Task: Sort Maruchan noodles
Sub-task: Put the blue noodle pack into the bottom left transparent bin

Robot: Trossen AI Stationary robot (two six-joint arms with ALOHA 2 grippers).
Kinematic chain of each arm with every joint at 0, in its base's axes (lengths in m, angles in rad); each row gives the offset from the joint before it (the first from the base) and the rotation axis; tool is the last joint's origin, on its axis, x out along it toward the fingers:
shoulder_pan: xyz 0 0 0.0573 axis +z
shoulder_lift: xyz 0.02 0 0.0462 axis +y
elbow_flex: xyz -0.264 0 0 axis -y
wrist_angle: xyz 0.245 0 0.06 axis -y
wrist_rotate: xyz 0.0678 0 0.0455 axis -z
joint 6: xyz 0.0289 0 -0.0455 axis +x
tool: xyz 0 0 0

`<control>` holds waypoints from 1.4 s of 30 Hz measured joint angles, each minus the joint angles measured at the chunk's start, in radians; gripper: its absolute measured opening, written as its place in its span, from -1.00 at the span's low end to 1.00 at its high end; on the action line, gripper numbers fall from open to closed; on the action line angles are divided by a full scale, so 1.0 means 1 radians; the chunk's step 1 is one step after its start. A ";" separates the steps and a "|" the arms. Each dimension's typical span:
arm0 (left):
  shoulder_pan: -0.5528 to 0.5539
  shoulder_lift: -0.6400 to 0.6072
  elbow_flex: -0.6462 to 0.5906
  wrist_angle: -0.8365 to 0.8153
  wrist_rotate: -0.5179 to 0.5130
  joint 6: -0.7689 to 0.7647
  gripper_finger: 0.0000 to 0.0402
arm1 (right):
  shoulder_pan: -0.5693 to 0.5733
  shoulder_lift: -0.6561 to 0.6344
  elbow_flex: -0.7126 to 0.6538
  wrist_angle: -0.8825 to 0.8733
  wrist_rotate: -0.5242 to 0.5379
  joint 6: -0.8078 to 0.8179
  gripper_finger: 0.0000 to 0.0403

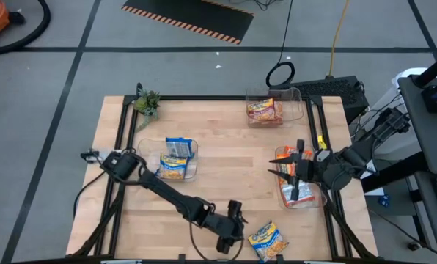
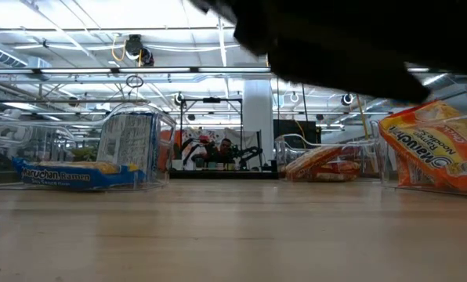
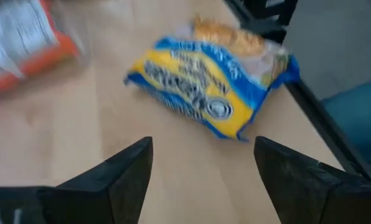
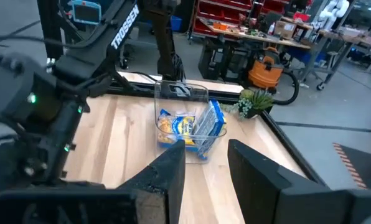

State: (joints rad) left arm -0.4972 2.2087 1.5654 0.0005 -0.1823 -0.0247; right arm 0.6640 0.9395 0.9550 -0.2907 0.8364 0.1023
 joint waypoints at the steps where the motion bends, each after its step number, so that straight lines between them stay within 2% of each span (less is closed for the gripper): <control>1: -0.005 0.013 0.001 0.000 -0.002 -0.024 0.43 | 0.003 0.004 0.000 -0.002 0.000 0.012 -0.43; 15: -0.087 0.060 0.000 0.098 -0.088 -0.036 0.43 | 0.012 0.083 0.000 0.029 -0.003 0.073 -0.43; 22: -0.078 0.130 0.000 0.310 -0.110 -0.032 0.43 | 0.013 0.097 0.000 0.046 -0.011 0.073 -0.43; 26: -0.063 0.130 0.000 0.302 -0.113 -0.046 0.43 | 0.014 0.096 0.000 0.046 -0.030 0.073 -0.43; 33: -0.035 0.171 0.000 0.309 -0.035 -0.063 0.43 | 0.019 0.096 0.000 0.038 -0.030 0.066 -0.43; 39: -0.029 0.211 0.000 0.380 -0.045 -0.053 0.42 | 0.022 0.096 0.000 0.037 -0.030 0.069 -0.43; 42: -0.028 0.215 -0.001 0.376 -0.076 -0.049 0.36 | 0.026 0.096 0.000 0.036 -0.030 0.069 -0.43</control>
State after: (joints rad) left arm -0.5247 2.4233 1.5646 0.3767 -0.2586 -0.0738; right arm 0.6895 1.0359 0.9550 -0.2544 0.8062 0.1711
